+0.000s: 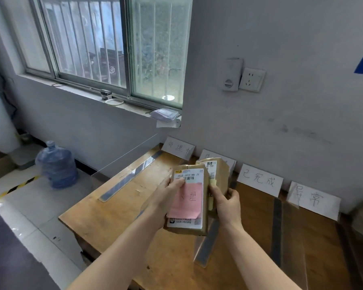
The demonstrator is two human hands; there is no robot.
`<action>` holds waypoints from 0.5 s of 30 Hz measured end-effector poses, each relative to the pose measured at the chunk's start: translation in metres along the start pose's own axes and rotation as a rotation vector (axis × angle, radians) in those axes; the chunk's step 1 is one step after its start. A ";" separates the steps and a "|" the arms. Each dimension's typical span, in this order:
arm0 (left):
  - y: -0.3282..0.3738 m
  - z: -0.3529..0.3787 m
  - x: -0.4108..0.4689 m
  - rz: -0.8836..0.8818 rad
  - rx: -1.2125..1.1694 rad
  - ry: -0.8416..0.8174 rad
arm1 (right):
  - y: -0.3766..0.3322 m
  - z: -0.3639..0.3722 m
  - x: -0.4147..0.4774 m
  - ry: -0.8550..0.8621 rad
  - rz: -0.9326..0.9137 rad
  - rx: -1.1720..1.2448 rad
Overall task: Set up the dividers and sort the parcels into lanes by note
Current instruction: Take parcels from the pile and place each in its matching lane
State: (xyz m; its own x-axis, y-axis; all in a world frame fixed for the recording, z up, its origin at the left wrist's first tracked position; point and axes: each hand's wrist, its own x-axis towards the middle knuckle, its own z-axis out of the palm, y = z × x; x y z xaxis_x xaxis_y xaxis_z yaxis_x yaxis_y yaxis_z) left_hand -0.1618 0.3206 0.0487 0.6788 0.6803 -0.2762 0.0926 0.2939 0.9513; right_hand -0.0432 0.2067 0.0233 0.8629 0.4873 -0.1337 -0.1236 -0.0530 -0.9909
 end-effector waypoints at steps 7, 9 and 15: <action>0.024 -0.011 0.059 -0.040 -0.075 0.026 | 0.004 0.019 0.062 0.096 0.074 -0.048; 0.026 -0.013 0.075 -0.055 -0.071 0.062 | 0.005 0.020 0.078 0.087 0.152 -0.009; 0.030 -0.016 0.112 -0.210 -0.058 -0.041 | -0.002 0.023 0.115 0.137 0.243 0.043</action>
State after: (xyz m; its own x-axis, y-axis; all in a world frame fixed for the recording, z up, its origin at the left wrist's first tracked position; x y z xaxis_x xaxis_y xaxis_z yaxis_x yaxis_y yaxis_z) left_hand -0.0947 0.4163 0.0439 0.6781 0.5726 -0.4608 0.1941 0.4652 0.8637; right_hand 0.0451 0.2829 0.0099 0.8631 0.3423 -0.3713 -0.3537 -0.1152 -0.9282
